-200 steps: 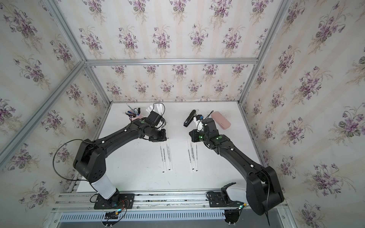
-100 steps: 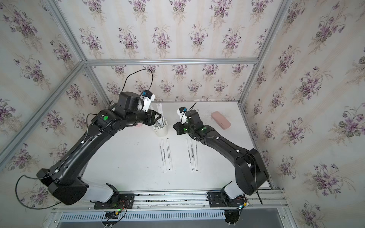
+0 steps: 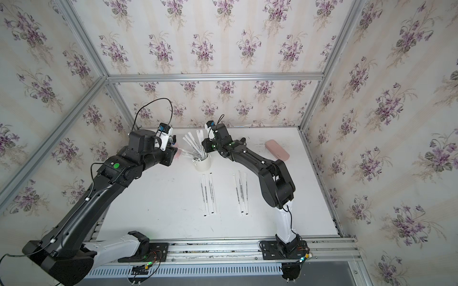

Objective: Take the straws out of the storage container
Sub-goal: Place the straw at the center of the board, then pick up the straw from the container.

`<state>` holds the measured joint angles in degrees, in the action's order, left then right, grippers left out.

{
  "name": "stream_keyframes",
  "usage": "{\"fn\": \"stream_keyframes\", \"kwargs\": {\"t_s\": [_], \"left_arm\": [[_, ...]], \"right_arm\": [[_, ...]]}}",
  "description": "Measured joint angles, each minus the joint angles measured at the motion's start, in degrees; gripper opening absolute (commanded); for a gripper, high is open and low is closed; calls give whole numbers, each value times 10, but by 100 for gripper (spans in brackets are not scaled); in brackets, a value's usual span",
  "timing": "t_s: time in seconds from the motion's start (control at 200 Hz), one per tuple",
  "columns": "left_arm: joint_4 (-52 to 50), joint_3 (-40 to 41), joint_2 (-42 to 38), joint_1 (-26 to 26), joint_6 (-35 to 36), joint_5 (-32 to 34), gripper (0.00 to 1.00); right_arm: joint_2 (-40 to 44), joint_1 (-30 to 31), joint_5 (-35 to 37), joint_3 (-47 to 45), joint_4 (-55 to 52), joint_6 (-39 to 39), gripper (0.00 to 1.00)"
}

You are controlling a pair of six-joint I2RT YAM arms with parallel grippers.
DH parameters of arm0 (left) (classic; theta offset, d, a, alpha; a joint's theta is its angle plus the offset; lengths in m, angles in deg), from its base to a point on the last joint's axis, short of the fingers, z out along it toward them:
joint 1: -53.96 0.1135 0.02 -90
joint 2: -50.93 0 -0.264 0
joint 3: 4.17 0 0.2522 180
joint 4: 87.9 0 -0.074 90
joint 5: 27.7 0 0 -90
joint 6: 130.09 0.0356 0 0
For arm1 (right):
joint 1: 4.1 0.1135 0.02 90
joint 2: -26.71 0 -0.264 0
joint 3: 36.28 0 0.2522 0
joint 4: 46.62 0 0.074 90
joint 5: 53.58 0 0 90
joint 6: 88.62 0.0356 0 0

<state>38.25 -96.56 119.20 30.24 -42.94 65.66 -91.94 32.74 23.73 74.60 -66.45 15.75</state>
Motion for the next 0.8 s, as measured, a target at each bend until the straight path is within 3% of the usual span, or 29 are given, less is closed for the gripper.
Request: {"fn": "stream_keyframes", "kwargs": {"t_s": [0.355, 0.804], "left_arm": [[4, 0, 15, 23, 0, -37, 45], [4, 0, 18, 34, 0, -51, 45]], "right_arm": [[-64, -2, 11, 62, -30, -5, 25], [-42, -3, 13, 45, -37, -21, 11]]}}
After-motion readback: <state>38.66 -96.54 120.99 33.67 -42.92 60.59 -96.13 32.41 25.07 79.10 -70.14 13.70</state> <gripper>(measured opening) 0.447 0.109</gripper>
